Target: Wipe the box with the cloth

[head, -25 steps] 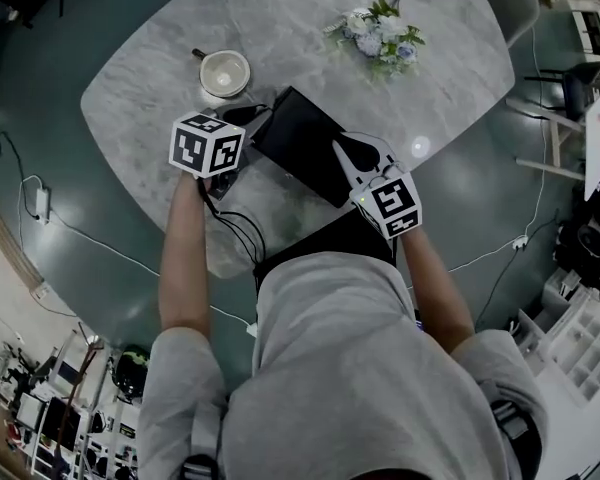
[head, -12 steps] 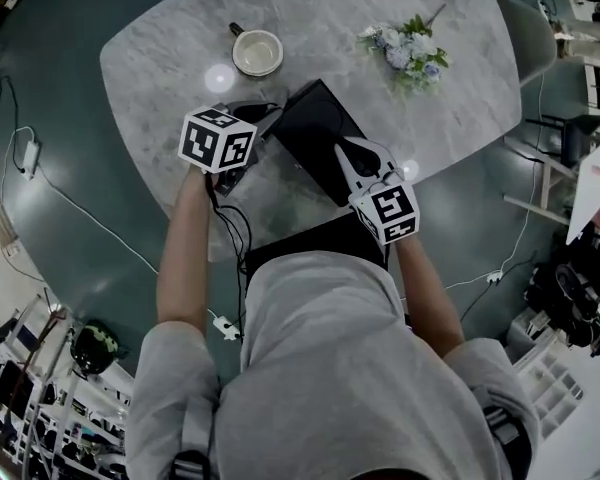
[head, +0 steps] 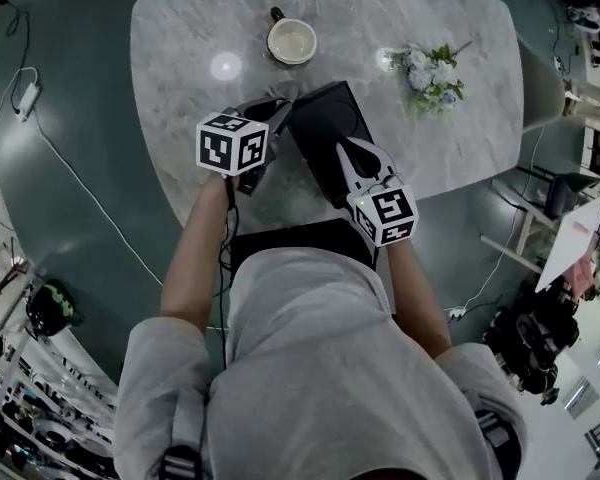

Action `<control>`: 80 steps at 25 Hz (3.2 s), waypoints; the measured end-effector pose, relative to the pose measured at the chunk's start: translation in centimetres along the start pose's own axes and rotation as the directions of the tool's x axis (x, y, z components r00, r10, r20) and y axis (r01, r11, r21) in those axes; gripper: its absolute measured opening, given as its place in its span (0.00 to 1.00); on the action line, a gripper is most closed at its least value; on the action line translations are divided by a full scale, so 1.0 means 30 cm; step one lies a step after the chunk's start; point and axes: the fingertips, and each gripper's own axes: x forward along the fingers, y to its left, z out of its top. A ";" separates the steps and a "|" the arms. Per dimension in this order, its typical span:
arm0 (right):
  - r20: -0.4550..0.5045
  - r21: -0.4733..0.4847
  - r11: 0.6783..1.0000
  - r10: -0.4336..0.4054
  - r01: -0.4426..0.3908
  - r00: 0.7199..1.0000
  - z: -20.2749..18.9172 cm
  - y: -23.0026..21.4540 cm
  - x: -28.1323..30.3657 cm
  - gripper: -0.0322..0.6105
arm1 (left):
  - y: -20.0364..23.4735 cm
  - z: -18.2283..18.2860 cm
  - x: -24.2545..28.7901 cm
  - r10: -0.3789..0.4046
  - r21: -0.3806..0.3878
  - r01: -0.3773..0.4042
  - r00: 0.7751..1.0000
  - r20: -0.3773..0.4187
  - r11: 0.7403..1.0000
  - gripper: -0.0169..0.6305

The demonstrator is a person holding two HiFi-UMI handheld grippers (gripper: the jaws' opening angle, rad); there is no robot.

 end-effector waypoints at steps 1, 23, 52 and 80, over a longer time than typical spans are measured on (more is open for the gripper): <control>-0.001 -0.003 1.000 0.014 -0.014 1.000 -0.002 0.006 0.002 0.10 | 0.008 -0.007 -0.010 0.036 -0.033 -0.034 0.999 0.034 0.999 0.09; -0.015 -0.098 0.976 0.193 -0.193 0.981 -0.035 -0.030 -0.053 0.10 | -0.010 -0.138 -0.032 0.158 -0.492 0.054 0.912 0.378 0.869 0.24; -0.032 -0.149 0.955 0.256 -0.257 0.966 -0.137 -0.015 -0.153 0.10 | -0.119 -0.293 -0.027 0.163 -0.519 0.065 0.910 0.380 0.852 0.10; -0.007 -0.219 0.920 0.331 -0.324 0.944 -0.182 -0.016 -0.277 0.10 | -0.230 -0.502 -0.080 0.308 -0.562 -0.020 0.853 0.422 0.827 0.10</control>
